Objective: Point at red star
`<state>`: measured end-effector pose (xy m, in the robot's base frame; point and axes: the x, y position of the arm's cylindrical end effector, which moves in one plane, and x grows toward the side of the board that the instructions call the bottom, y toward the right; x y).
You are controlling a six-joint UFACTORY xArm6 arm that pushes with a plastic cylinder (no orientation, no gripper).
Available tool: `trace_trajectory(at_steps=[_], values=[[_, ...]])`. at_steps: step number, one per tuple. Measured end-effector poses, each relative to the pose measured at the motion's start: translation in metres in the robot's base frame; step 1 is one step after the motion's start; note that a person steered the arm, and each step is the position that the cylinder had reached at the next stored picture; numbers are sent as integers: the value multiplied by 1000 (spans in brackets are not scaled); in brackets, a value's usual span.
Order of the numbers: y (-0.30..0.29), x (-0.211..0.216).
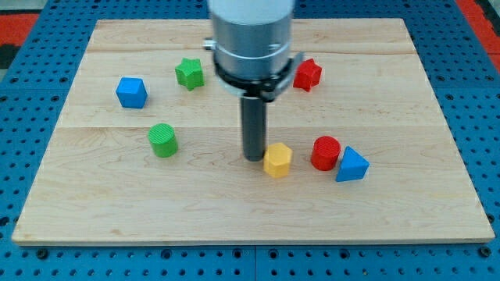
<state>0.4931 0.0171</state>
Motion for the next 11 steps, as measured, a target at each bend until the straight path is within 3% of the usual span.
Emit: trace_trajectory(at_steps=[1,4,5,6,7,8,9,11], values=[[27,4],[21,-14],[12,-75],[38,-104],[116,-114],[155,-145],[155,-196],[91,-185]])
